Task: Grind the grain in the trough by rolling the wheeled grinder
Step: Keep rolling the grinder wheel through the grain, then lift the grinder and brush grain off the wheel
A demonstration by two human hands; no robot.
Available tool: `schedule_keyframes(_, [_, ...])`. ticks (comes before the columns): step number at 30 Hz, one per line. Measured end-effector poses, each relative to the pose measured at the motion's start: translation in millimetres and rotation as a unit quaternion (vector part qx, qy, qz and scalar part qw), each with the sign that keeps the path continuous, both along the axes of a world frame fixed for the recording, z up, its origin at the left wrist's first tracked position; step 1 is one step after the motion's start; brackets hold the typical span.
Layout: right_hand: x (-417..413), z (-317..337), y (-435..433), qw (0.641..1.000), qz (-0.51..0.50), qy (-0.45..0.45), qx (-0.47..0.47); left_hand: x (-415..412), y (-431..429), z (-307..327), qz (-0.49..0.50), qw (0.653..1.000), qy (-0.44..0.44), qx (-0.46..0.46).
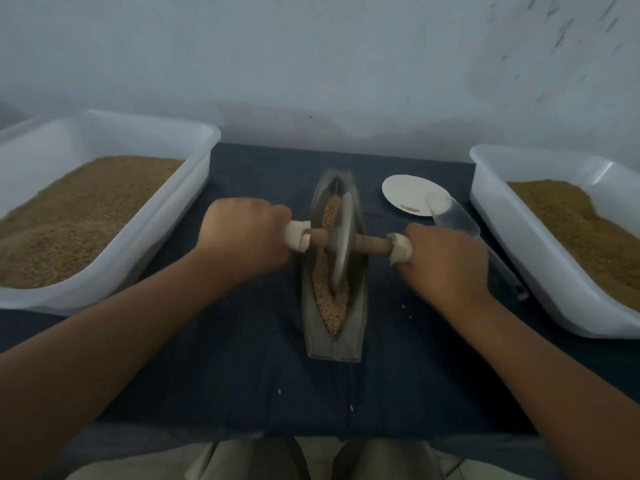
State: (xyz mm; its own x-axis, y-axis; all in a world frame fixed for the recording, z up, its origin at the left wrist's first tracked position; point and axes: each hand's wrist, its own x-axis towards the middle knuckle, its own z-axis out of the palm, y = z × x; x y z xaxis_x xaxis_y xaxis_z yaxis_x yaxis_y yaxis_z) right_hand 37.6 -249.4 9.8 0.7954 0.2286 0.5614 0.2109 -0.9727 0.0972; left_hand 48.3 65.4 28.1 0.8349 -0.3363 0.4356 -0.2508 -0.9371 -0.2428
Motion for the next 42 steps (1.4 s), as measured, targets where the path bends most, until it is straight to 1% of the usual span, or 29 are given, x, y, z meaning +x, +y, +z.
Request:
schedule_keyframes(3, [43, 12, 13, 0.999, -0.037, 0.015, -0.006, 45, -13, 13, 0.048, 0.997, 0.048, -0.029])
schedule_keyframes(5, [63, 25, 22, 0.997, -0.057, 0.041, -0.011, 61, -17, 17, 0.063, 0.994, 0.063, -0.056])
schedule_keyframes(7, [67, 33, 24, 0.994, -0.075, 0.081, -0.006, 58, -17, 17, 0.063, 0.994, 0.066, -0.065])
schedule_keyframes(9, [53, 32, 19, 0.989, -0.082, 0.123, 0.011, 41, -14, 13, 0.051, 0.995, 0.068, -0.05])
schedule_keyframes(12, [14, 26, 7, 0.988, -0.024, 0.151, -0.014, 10, -7, 7, 0.036, 0.997, 0.057, -0.023])
schedule_keyframes(16, [-17, 50, -1, 0.978, 0.077, 0.193, 0.001, -18, -1, 2, 0.043, 0.994, 0.085, -0.044])
schedule_keyframes(17, [-19, 58, -1, 0.972, 0.107, 0.208, 0.015, -21, -1, -1, 0.052, 0.993, 0.089, -0.061])
schedule_keyframes(20, [-21, 80, 2, 0.948, 0.163, 0.252, 0.103, -24, -1, -11, 0.071, 0.986, 0.088, -0.123])
schedule_keyframes(21, [-20, 84, 4, 0.945, 0.17, 0.26, 0.102, -24, -1, -14, 0.071, 0.985, 0.082, -0.131])
schedule_keyframes(23, [-15, 87, 8, 0.946, 0.172, 0.27, 0.054, -24, 0, -19, 0.06, 0.987, 0.06, -0.135])
schedule_keyframes(25, [-13, 89, 10, 0.942, 0.17, 0.286, 0.035, -25, 0, -20, 0.049, 0.988, 0.039, -0.141])
schedule_keyframes(27, [-15, 93, 6, 0.945, 0.177, 0.269, 0.065, -27, -1, -21, 0.053, 0.987, 0.031, -0.151])
schedule_keyframes(28, [-18, 95, 2, 0.951, 0.182, 0.22, 0.115, -28, -1, -22, 0.058, 0.986, 0.03, -0.155])
schedule_keyframes(29, [-22, 94, -6, 0.954, 0.174, 0.153, 0.189, -29, -1, -24, 0.063, 0.985, 0.03, -0.159])
schedule_keyframes(30, [-25, 91, -18, 0.949, 0.153, 0.081, 0.264, -30, 0, -25, 0.068, 0.983, 0.033, -0.166])
schedule_keyframes(31, [-30, 86, -29, 0.944, 0.112, 0.026, 0.308, -31, 1, -26, 0.072, 0.981, 0.038, -0.175])
schedule_keyframes(32, [-36, 78, -40, 0.949, 0.061, 0.013, 0.311, -32, 2, -28, 0.075, 0.978, 0.044, -0.188])
schedule_keyframes(33, [-42, 67, -52, 0.961, 0.005, 0.045, 0.274, -32, 3, -29, 0.074, 0.975, 0.047, -0.206])
schedule_keyframes(34, [-48, 54, -63, 0.972, -0.042, 0.105, 0.207, -33, 3, -30, 0.07, 0.969, 0.049, -0.231])
schedule_keyframes(35, [-56, 41, -69, 0.974, -0.078, 0.169, 0.127, -34, 3, -30, 0.069, 0.962, 0.048, -0.26])
schedule_keyframes(36, [-62, 29, -73, 0.969, -0.097, 0.221, 0.056, -34, 3, -29, 0.071, 0.952, 0.047, -0.292])
schedule_keyframes(37, [-66, 21, -74, 0.963, -0.085, 0.255, 0.012, -35, 2, -28, 0.076, 0.942, 0.047, -0.322])
schedule_keyframes(40, [-67, 10, -75, 0.954, -0.008, 0.301, -0.007, -36, 2, -26, 0.094, 0.925, 0.054, -0.365])
schedule_keyframes(41, [-65, 10, -75, 0.95, 0.0, 0.312, -0.008, -36, 2, -26, 0.101, 0.921, 0.058, -0.372])
schedule_keyframes(42, [-63, 12, -75, 0.948, 0.001, 0.319, 0.016, -36, 3, -26, 0.106, 0.917, 0.062, -0.379])
